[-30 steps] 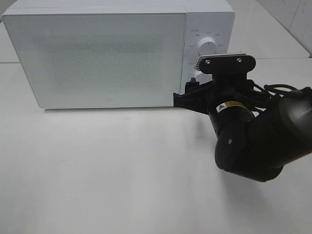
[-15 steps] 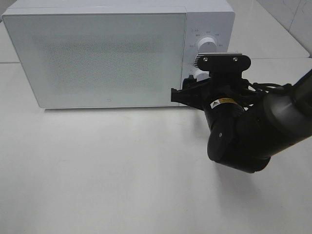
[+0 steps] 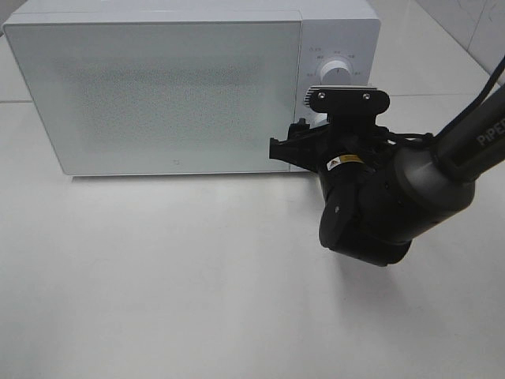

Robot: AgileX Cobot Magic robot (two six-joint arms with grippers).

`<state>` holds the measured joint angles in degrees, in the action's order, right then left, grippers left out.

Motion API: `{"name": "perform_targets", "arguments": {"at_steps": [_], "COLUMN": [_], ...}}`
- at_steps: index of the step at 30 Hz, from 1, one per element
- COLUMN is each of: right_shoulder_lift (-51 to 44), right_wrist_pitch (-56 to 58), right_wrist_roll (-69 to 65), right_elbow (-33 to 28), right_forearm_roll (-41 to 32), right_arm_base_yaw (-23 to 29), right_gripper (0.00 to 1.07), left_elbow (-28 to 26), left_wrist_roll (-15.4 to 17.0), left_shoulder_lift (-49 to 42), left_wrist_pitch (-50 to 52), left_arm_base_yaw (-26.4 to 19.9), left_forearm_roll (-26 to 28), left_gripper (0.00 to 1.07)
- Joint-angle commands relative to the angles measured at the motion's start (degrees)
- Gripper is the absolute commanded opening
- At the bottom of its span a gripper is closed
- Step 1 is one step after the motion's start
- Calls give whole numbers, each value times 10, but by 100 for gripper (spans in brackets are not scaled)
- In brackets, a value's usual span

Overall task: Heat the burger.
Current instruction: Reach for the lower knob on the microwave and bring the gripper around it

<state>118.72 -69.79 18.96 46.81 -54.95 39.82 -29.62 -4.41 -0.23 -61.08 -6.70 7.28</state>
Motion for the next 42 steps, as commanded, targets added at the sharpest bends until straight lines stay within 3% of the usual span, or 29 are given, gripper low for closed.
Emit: {"name": "perform_targets", "arguments": {"at_steps": [1,12,21,27,31,32,33,34,35,38,40,42], "right_shoulder_lift": [3,7,7,7,7,7,7,7,7,7,7,7], "right_wrist_pitch": [-105,-105,-105,-104,-103,-103,-103,-103,-103,-103,-102,-100], "right_wrist_roll": [-3,-3,-3,-4,-13,-17,-17,-18,-19,-21,-21,-21], "right_elbow": [10,22,21,21,21,21,21,21,21,21,21,21], "right_forearm_roll": [5,5,1,1,5,5,5,5,5,5,6,7], "right_arm_base_yaw": [-5,-18,-17,-17,-17,-17,-17,-17,-17,-17,-17,-17], "right_gripper": [75,75,64,63,49,37,37,30,17,11,0,0], "left_elbow": [1,1,1,1,1,1,1,1,1,1,1,1], "left_wrist_roll": [3,3,3,3,3,3,3,3,3,3,3,3], "left_shoulder_lift": [-15,-15,-15,-15,-15,-15,-15,-15,-15,-15,-15,-15], "left_wrist_pitch": [-2,-2,-2,-2,-2,-2,-2,-2,-2,-2,-2,-2], "left_arm_base_yaw": [-2,-2,-2,-2,-2,-2,-2,-2,-2,-2,-2,-2], "left_forearm_roll": [2,2,2,2,2,2,2,2,2,2,2,2], "left_gripper": [98,98,98,98,98,98,98,98,98,98,98,98]}}
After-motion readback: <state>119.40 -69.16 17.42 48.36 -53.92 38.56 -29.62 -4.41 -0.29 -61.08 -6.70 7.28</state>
